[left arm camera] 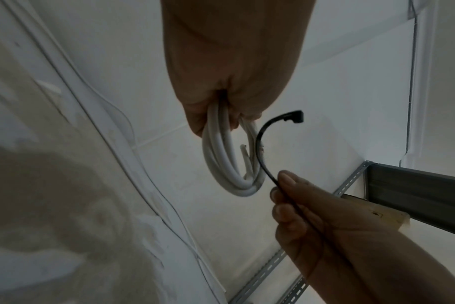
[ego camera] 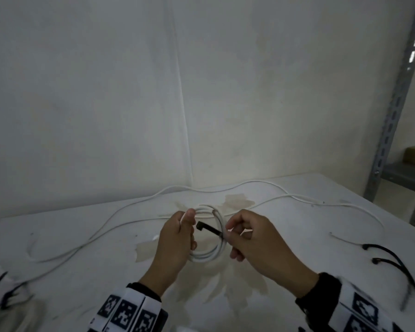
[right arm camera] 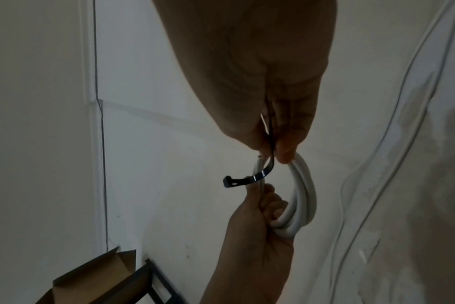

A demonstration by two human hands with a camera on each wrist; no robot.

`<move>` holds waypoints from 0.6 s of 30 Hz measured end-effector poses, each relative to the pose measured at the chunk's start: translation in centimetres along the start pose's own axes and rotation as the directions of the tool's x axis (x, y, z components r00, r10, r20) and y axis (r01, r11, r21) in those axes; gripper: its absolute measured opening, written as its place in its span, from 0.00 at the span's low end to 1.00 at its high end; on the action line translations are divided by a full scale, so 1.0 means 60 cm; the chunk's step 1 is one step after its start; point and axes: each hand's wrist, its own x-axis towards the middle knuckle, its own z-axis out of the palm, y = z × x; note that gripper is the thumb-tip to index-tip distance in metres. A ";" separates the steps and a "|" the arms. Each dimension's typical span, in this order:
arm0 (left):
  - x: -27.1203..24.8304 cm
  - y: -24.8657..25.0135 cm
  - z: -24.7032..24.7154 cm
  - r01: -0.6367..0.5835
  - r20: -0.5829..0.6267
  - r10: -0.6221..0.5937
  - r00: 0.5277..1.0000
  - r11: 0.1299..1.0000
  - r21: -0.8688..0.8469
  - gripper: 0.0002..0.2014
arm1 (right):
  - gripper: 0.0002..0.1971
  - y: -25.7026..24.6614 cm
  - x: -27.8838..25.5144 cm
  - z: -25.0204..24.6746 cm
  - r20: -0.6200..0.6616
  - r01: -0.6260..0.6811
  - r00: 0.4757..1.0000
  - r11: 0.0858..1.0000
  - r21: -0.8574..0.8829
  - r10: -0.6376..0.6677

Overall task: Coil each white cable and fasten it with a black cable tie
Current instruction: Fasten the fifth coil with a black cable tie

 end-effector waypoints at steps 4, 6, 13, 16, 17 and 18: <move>-0.009 -0.004 -0.033 -0.026 -0.044 0.027 0.999 1.000 0.017 0.17 | 0.08 -0.012 0.004 0.042 0.024 -0.003 1.000 0.990 -0.139 0.006; -0.011 -0.008 -0.044 -0.041 -0.050 0.043 0.998 0.998 0.038 0.16 | 0.08 -0.019 0.007 0.059 0.021 -0.023 0.999 0.987 -0.160 0.027; -0.021 -0.018 -0.070 -0.143 -0.104 0.148 0.983 0.988 0.057 0.11 | 0.12 -0.036 0.022 0.099 -0.017 -0.055 0.998 0.988 -0.142 0.053; -0.023 -0.022 -0.075 -0.181 -0.110 0.189 0.976 0.980 0.079 0.14 | 0.13 -0.041 0.026 0.112 -0.012 -0.069 0.998 0.994 -0.089 0.068; -0.025 -0.023 -0.076 -0.190 -0.112 0.198 0.974 0.979 0.079 0.14 | 0.13 -0.042 0.027 0.115 -0.021 -0.065 0.998 0.996 -0.064 0.064; -0.026 -0.024 -0.076 -0.194 -0.111 0.201 0.973 0.978 0.073 0.14 | 0.14 -0.043 0.028 0.117 -0.035 -0.062 0.998 0.998 -0.032 0.061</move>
